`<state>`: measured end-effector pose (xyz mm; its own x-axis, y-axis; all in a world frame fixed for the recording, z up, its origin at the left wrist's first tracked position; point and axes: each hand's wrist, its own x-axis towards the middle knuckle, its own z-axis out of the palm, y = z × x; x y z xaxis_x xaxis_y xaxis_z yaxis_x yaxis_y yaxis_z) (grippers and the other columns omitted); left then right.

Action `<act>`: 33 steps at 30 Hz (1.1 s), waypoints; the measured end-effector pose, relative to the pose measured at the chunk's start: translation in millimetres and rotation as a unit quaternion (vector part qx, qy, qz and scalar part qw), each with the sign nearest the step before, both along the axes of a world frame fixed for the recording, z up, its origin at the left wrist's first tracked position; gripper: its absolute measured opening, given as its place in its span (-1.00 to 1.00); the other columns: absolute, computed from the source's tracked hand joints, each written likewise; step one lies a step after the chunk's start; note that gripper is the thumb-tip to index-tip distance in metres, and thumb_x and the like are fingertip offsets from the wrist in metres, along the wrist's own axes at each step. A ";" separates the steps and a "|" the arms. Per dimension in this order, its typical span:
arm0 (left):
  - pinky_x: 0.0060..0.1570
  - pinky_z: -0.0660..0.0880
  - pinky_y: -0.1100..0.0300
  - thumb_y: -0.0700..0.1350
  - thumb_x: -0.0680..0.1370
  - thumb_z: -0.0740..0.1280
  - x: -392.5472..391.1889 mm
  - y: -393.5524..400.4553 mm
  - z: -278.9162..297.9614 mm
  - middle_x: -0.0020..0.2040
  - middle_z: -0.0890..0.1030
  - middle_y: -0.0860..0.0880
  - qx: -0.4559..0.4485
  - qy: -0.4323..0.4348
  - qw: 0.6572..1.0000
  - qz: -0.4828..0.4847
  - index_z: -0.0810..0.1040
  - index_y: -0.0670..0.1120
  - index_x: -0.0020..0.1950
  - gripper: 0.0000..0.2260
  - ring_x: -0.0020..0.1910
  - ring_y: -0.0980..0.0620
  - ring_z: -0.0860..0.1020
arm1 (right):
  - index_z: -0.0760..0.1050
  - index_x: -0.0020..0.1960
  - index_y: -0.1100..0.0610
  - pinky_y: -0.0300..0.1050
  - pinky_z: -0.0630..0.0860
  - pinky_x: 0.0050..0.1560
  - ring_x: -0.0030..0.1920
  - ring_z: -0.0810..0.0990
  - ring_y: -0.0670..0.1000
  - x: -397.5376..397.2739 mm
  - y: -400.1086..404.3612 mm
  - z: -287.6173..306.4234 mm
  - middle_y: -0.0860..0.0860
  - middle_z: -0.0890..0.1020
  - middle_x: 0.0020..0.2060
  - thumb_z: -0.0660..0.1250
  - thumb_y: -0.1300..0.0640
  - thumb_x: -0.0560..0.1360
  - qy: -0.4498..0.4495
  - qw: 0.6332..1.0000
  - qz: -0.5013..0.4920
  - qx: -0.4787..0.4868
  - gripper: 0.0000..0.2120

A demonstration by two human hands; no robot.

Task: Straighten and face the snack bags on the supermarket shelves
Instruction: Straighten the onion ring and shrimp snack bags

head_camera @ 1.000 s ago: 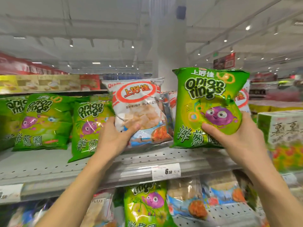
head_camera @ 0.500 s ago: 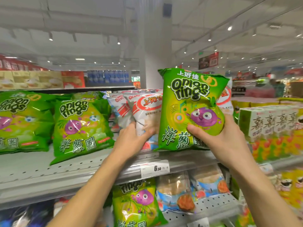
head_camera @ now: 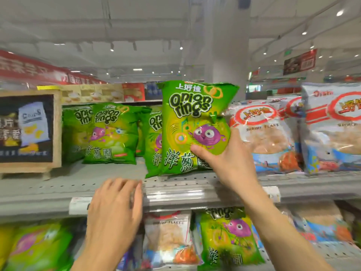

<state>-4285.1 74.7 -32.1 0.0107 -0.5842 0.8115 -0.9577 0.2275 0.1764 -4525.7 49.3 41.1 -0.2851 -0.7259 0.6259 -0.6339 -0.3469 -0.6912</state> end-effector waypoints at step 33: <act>0.25 0.31 0.41 -0.19 0.51 0.34 -57.5 43.9 -143.9 0.18 0.59 -0.12 0.016 0.369 0.924 -0.103 0.64 -0.16 0.03 -0.85 0.20 -0.12 0.54 | 0.63 -0.04 0.06 0.03 0.61 0.05 -0.10 0.68 0.05 -25.7 66.5 -235.2 0.01 0.70 -0.14 0.46 0.28 0.49 -0.221 0.971 -0.074 -0.049 -0.86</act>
